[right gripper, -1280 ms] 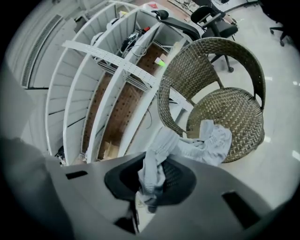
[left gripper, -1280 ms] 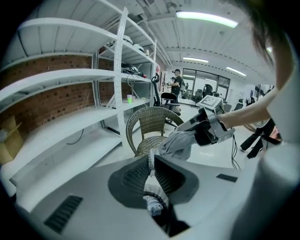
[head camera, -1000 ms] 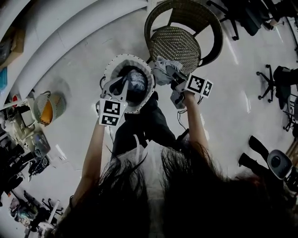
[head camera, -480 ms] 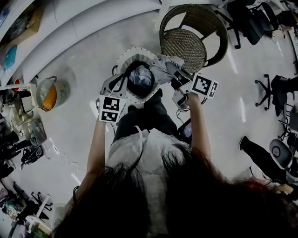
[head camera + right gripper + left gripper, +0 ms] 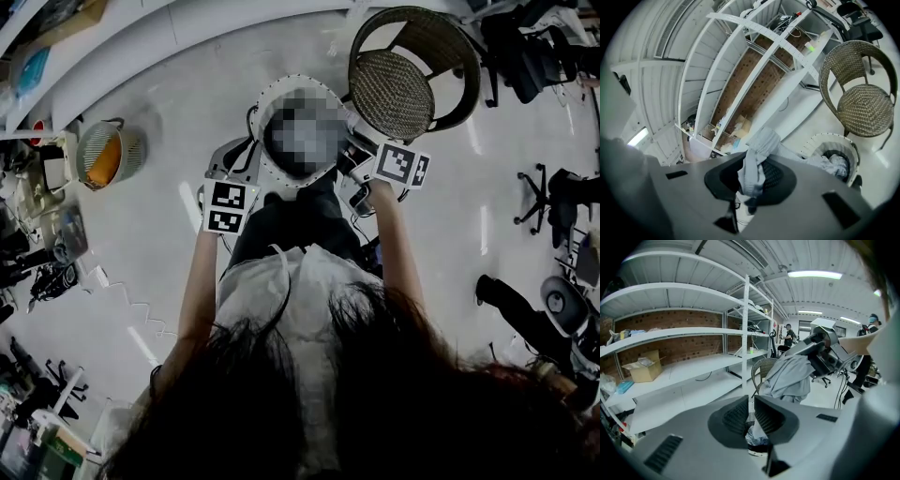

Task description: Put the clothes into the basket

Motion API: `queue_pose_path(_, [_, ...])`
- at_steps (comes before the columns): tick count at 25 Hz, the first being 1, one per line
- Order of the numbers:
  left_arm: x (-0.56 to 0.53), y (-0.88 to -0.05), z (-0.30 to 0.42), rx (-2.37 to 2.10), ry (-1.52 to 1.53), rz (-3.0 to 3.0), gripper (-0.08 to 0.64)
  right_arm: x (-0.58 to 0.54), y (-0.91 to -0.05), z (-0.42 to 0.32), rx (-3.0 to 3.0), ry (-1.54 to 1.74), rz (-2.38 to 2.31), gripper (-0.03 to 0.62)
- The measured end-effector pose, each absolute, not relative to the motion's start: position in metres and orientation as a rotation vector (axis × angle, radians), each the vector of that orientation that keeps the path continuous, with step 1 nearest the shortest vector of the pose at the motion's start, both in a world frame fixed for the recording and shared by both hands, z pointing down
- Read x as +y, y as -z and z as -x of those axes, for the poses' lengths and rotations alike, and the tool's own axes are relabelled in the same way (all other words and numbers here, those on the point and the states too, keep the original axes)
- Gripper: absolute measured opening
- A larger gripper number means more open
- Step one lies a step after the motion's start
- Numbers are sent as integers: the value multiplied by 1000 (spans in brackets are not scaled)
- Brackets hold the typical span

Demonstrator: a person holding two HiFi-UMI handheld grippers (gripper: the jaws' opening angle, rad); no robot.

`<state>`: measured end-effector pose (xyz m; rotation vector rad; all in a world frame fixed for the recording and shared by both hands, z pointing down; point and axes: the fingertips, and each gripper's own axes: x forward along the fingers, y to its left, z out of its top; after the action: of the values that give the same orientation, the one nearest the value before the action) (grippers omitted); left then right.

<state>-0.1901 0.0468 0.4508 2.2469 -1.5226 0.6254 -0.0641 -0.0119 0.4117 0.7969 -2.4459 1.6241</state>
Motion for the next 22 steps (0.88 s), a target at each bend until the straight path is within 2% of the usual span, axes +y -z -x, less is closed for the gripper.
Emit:
queue_pose_path(8, [70,-475,200,-1513,-609,-2195,48,30,-491,92,-2249,-1520,-723,57])
queue_pose_path(22, [85,-529,196,-1510,-578,-2077,48,68,-620,91,-1954,-1189,-553,57])
